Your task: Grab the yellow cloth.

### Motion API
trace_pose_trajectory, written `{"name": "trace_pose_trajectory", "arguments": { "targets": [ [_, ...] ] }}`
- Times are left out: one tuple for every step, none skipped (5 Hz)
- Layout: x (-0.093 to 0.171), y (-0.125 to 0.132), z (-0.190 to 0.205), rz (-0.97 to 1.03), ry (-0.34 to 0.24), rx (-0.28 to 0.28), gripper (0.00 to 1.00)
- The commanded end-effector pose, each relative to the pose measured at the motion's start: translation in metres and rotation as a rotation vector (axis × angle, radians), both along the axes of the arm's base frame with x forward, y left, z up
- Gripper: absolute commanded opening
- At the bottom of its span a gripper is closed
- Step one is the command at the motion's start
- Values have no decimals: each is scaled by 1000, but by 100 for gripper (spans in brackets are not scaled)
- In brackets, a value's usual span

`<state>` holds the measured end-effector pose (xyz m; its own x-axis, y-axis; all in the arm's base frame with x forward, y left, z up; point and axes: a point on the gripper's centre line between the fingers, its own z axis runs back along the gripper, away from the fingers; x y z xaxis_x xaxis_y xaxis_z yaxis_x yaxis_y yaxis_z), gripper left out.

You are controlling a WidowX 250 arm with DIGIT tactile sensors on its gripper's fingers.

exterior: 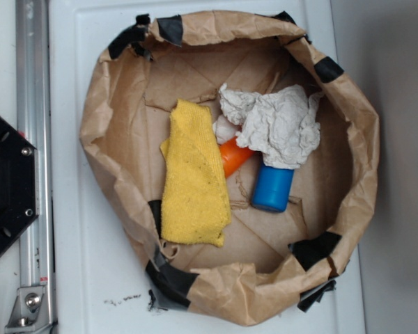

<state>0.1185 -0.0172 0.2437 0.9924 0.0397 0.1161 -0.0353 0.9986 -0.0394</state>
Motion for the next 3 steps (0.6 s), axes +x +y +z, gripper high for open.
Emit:
{"name": "trace_pose_trajectory", "arguments": {
  "targets": [
    [0,0,0,0,0,0,100],
    [50,16,-50,236,41,122,100],
    [102,37,-94,407,-39,16,100]
  ]
}}
